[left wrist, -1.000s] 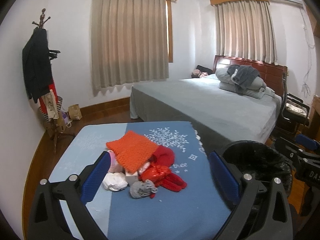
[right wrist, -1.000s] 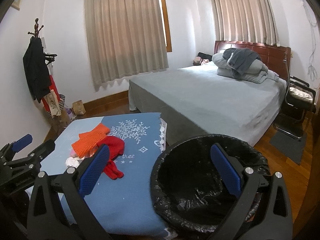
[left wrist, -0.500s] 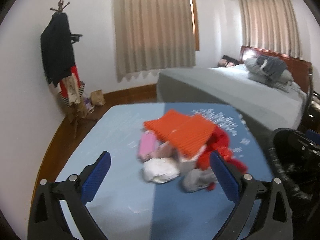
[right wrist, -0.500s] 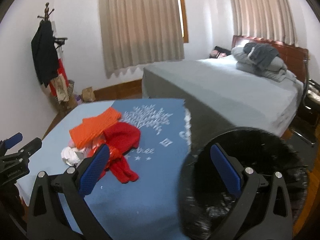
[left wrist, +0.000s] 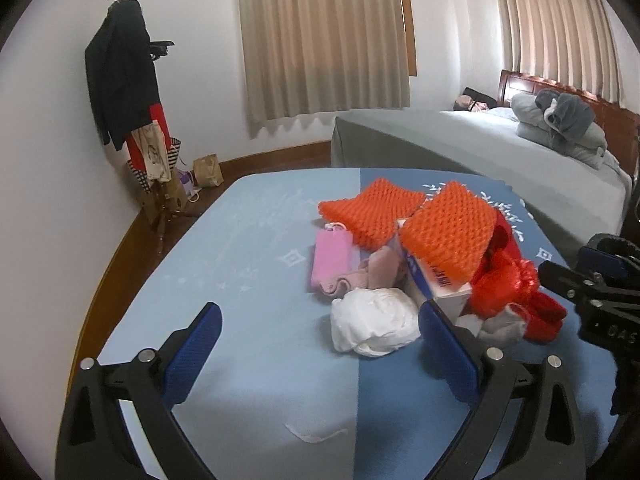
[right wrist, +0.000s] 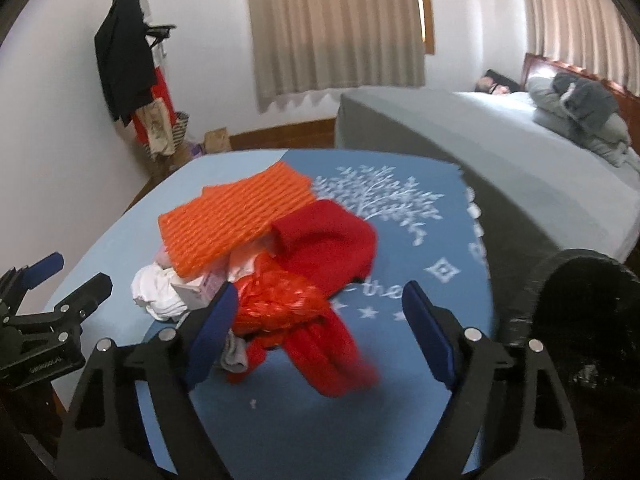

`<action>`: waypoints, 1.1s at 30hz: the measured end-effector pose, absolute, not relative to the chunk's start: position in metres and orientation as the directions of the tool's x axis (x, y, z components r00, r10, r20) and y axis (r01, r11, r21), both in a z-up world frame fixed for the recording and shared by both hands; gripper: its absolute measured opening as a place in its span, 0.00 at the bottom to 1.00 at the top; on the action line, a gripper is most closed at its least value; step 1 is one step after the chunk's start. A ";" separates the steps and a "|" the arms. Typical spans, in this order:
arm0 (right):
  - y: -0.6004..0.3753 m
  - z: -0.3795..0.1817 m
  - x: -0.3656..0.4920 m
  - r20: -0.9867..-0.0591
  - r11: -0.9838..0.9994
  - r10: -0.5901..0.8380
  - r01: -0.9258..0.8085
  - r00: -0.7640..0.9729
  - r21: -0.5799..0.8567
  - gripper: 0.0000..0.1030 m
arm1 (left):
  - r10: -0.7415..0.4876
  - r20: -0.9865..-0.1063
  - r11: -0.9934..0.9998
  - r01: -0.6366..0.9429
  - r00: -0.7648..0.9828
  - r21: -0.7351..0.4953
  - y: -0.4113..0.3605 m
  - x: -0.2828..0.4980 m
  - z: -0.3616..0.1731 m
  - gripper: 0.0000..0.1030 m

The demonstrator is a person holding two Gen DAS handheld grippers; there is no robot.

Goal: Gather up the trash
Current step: 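Grasp the red plastic bag with the right gripper while the left gripper grasps white tissue, then carry the red bag and white tissue over the black bin and release both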

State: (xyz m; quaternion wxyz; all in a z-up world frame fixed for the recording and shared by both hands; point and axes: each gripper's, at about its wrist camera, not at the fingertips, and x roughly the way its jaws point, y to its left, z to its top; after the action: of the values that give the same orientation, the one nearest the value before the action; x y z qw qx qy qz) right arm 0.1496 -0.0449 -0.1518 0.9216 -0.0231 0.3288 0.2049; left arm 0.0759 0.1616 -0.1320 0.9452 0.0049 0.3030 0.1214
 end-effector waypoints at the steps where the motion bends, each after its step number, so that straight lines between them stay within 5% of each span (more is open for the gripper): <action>1: -0.041 -0.155 0.152 -0.624 0.913 0.365 -0.398 0.691 0.093 0.77 | 0.232 -0.573 0.971 -0.226 0.786 0.082 0.163 0.077 -0.133 0.94; 5: -0.033 -0.166 0.161 -0.646 0.905 0.379 -0.410 0.662 0.111 0.64 | 0.225 -0.584 0.972 -0.225 0.780 0.073 0.168 0.082 -0.138 0.94; 9: -0.030 -0.167 0.164 -0.660 0.873 0.434 -0.467 0.614 0.140 0.26 | 0.207 -0.597 0.976 -0.209 0.775 0.067 0.167 0.090 -0.145 0.94; 11: -0.032 -0.167 0.163 -0.664 0.868 0.445 -0.472 0.601 0.154 0.20 | 0.193 -0.605 0.978 -0.197 0.772 0.061 0.165 0.095 -0.149 0.94; 18: -0.043 -0.165 0.161 -0.664 0.863 0.456 -0.477 0.592 0.168 0.16 | 0.128 -0.655 0.989 -0.147 0.745 0.027 0.162 0.113 -0.168 0.84; 28: -0.051 -0.153 0.151 -0.636 0.847 0.485 -0.504 0.600 0.170 0.16 | 0.003 -0.679 0.996 -0.067 0.734 -0.067 0.158 0.117 -0.172 0.30; 33: -0.056 -0.140 0.147 -0.606 0.838 0.508 -0.512 0.612 0.186 0.16 | 0.009 -0.652 0.993 -0.081 0.758 -0.081 0.163 0.106 -0.157 0.28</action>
State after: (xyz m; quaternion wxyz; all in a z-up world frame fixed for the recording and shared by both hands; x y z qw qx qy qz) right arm 0.1474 -0.0561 -0.1404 0.8977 -0.0031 0.3366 0.2843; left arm 0.1061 0.1628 -0.1574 0.9362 -0.0522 0.3467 0.0241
